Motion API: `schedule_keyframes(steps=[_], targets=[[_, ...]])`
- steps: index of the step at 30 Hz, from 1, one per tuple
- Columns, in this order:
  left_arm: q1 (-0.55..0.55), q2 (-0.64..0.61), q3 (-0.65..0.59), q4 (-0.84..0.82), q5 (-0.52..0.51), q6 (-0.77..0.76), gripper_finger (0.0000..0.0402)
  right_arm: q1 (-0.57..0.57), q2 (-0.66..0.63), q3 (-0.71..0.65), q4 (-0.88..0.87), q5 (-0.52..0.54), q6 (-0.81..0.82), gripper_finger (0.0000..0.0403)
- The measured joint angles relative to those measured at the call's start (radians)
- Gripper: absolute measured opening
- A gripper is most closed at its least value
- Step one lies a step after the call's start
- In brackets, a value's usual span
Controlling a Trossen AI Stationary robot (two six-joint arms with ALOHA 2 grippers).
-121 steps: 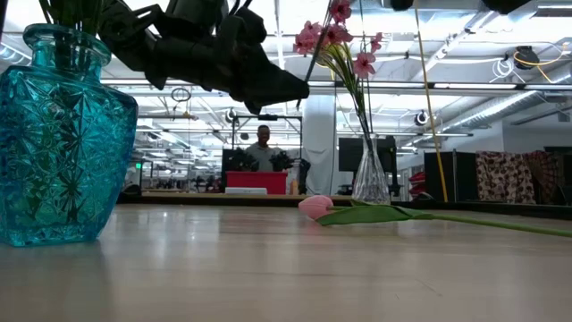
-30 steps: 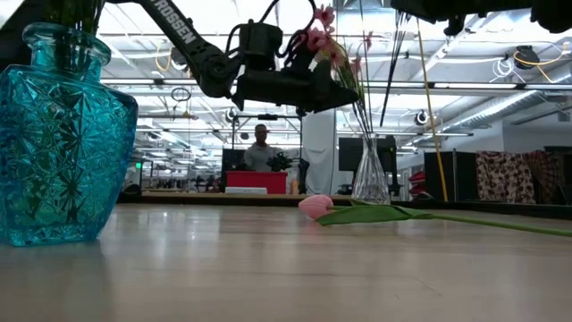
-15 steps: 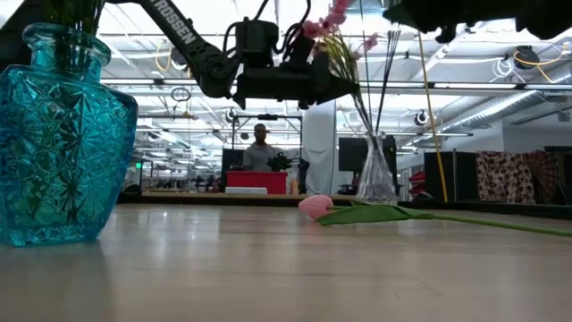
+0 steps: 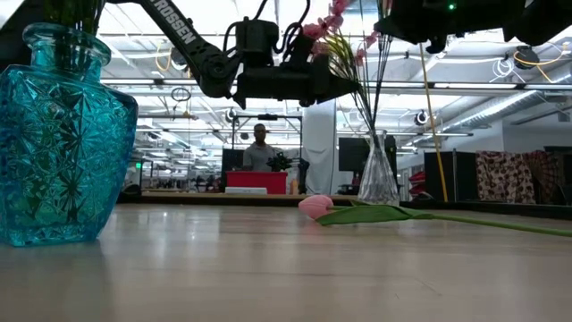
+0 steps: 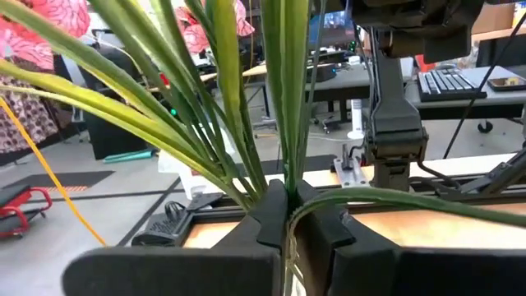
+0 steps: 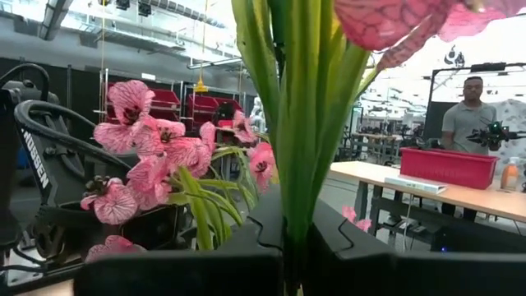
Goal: Sort flowers into vase by color
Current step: Put the pink flower into the transparent vase
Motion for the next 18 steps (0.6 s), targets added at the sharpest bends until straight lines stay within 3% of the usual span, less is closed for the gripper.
schedule_keyframes(steps=[7, 18], targets=[[0.0, 0.0, 0.0, 0.0, 0.028, 0.001, 0.0018, 0.011, -0.061, 0.0, 0.029, 0.0, -0.025, 0.0004], [0.0, 0.0, 0.0, 0.0, 0.029, 0.018, 0.0017, 0.063, -0.163, 0.0, -0.146, 0.004, 0.052, 0.0004]])
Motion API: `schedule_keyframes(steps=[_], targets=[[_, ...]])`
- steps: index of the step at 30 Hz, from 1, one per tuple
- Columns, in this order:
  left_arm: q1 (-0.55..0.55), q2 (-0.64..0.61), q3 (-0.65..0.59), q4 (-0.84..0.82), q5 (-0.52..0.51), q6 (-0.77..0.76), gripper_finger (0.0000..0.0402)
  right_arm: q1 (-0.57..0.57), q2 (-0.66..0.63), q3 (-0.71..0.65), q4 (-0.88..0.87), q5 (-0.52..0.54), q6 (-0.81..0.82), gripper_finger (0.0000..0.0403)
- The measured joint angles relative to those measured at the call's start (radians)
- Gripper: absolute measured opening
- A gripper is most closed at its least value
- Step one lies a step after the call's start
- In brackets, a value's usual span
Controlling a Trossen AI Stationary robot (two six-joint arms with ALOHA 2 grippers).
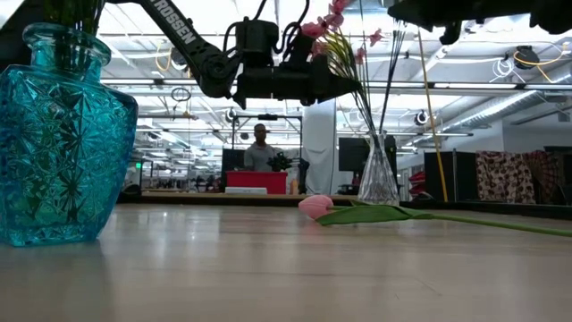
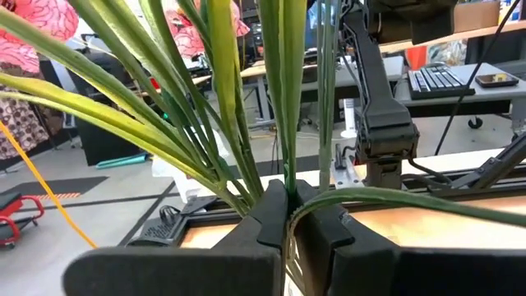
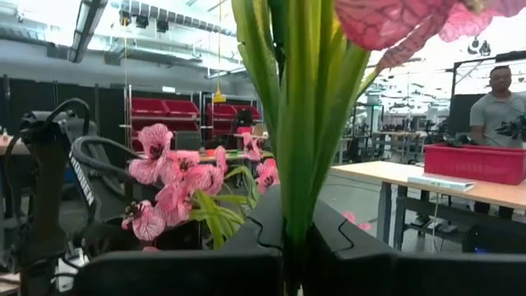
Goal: Sort flowers into vase by color
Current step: Put the pink flower into the transparent vase
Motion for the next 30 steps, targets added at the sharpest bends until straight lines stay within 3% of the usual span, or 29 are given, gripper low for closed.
schedule_keyframes(steps=[30], targets=[[-0.001, 0.0, 0.0, 0.033, 0.026, 0.006, 0.0017, -0.001, 0.153, 0.0, -0.013, 0.024, 0.002, 0.0004]])
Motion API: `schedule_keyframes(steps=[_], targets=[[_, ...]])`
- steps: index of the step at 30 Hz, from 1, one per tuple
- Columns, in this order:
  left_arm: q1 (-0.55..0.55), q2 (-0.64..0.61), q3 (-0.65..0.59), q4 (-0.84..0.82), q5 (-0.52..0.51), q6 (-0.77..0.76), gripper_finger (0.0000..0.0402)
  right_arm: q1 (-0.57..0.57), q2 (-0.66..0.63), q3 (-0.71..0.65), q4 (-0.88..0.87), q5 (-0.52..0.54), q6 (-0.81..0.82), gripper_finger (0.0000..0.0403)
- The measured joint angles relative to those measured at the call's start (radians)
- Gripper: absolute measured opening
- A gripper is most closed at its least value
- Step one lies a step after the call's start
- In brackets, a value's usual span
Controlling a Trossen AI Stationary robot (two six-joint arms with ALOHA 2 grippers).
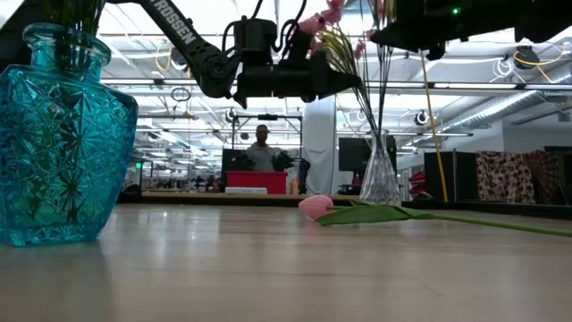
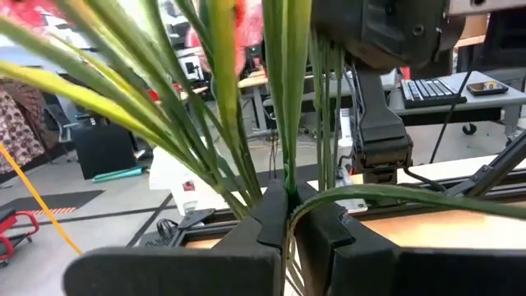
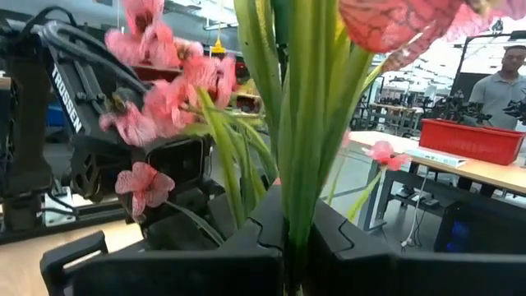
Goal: Sort flowers into vase by color
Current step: Put the pink flower into the transparent vase
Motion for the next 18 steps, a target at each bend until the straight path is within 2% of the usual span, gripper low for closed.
schedule_keyframes(steps=[14, 18], targets=[[0.0, 0.0, 0.0, -0.002, 0.008, 0.002, 0.0017, -0.015, 0.084, 0.0, -0.026, 0.0, 0.045, 0.0004], [0.0, 0.0, 0.0, -0.003, 0.009, 0.019, 0.0017, -0.015, 0.083, 0.0, -0.083, 0.0, 0.093, 0.0023]])
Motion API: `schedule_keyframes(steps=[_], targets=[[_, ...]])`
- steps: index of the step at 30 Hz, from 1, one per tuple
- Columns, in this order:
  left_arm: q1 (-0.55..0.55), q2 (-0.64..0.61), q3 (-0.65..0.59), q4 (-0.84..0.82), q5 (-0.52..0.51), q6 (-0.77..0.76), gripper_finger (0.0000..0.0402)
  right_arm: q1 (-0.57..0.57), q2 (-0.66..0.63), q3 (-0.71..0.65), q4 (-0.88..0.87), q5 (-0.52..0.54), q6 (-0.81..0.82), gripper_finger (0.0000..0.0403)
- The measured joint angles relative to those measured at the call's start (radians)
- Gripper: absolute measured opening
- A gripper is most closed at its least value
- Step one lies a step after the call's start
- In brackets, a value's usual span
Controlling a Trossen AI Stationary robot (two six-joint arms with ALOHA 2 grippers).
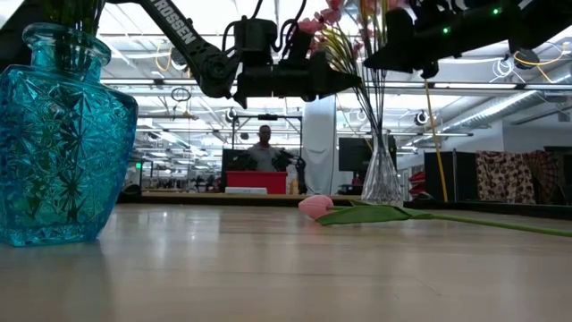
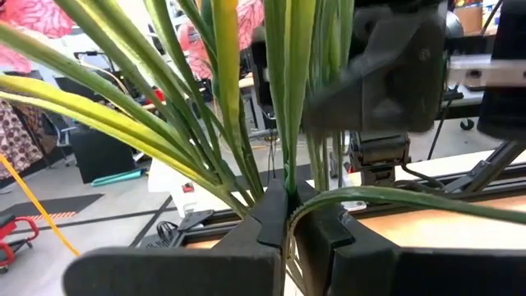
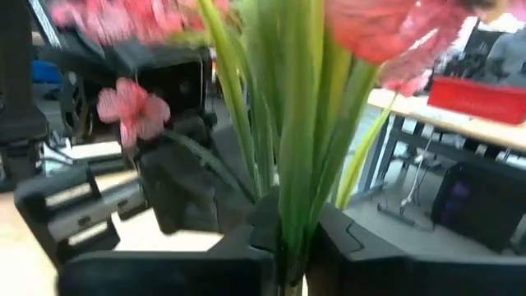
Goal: Sort flowers into vase by color
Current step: Put the pink flower into the transparent vase, then put the pink tulip into the transparent vase
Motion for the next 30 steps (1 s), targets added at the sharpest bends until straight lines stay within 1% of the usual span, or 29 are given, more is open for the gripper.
schedule_keyframes(steps=[6, 10, 16, 21, 26, 28, 30], targets=[[0.0, 0.0, 0.0, 0.0, 0.0, 0.001, 0.0017, 0.0, 0.0, 0.0, -0.066, 0.0, 0.061, 0.0089], [0.0, 0.0, 0.0, 0.0, 0.0, 0.001, 0.0017, 0.001, -0.004, 0.0, -0.103, 0.0, 0.075, 0.0137], [0.0, 0.0, 0.0, -0.002, 0.0, 0.001, 0.0017, 0.002, -0.062, 0.0, -0.289, 0.0, 0.199, 0.0194], [0.0, 0.0, 0.0, -0.007, 0.0, 0.002, 0.0017, 0.006, -0.13, 0.0, -0.47, -0.005, 0.307, 0.0222], [0.0, 0.0, 0.0, -0.007, 0.001, 0.01, 0.0017, 0.045, -0.175, 0.0, -0.593, -0.006, 0.379, 0.0233], [0.0, 0.0, 0.0, -0.007, 0.0, 0.01, 0.0017, 0.071, -0.179, 0.0, -0.633, -0.034, 0.414, 0.0232], [0.0, 0.0, 0.0, -0.007, 0.001, 0.01, 0.0017, 0.101, -0.174, 0.0, -0.682, -0.089, 0.462, 0.0229]])
